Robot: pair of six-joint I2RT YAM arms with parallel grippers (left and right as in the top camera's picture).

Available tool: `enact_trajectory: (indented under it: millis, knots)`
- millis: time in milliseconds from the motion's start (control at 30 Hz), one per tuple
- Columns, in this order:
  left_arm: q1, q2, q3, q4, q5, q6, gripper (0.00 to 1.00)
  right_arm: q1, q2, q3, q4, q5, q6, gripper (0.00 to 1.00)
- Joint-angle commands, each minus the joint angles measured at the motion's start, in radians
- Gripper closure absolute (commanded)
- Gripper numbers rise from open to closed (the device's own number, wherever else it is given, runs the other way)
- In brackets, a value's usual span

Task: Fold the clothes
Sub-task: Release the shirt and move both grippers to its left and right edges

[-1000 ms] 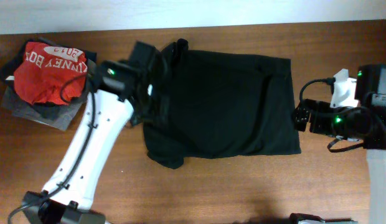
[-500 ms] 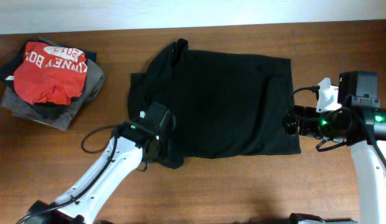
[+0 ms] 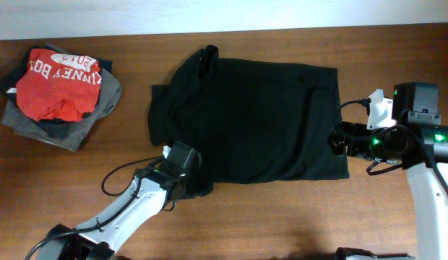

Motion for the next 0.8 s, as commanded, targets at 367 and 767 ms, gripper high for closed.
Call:
enact_trajectory:
  millis: [367,767]
  knots:
    - [0.076,-0.016,0.172,-0.232,-0.122,0.081,0.99,-0.003,-0.003,-0.005,-0.005,-0.009,-0.011,0.07]
    - [0.131,-0.016,0.403,-0.549,-0.118,0.157,0.98,-0.003,0.098,-0.099,-0.003,0.063,-0.01,0.1]
